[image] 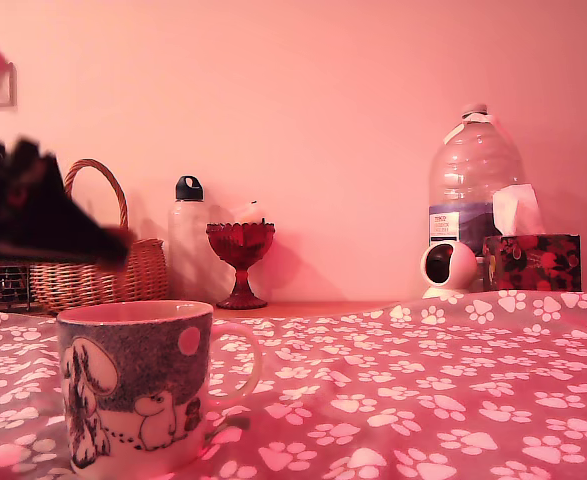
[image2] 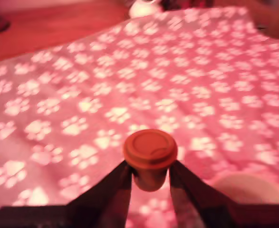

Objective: Pick the coffee capsule and then drop it inside the coffee cup in front of you

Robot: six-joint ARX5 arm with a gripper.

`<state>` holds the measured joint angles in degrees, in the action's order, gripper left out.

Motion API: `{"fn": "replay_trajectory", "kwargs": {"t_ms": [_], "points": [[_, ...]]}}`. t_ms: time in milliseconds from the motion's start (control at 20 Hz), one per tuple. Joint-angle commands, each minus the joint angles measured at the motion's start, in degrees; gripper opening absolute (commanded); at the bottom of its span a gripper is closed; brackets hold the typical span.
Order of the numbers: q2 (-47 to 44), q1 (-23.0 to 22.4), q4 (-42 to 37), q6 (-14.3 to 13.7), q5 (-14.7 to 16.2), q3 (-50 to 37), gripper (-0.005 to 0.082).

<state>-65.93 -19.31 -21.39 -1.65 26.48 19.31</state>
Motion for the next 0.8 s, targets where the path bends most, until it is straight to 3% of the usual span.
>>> {"fn": "replay_trajectory", "kwargs": {"t_ms": [0, 750], "points": [[1.70, -1.01, 1.42, 0.13, -0.26, -1.22, 0.0190], [11.96, -12.61, 15.12, -0.31, -6.19, -1.31, 0.0190]]}}
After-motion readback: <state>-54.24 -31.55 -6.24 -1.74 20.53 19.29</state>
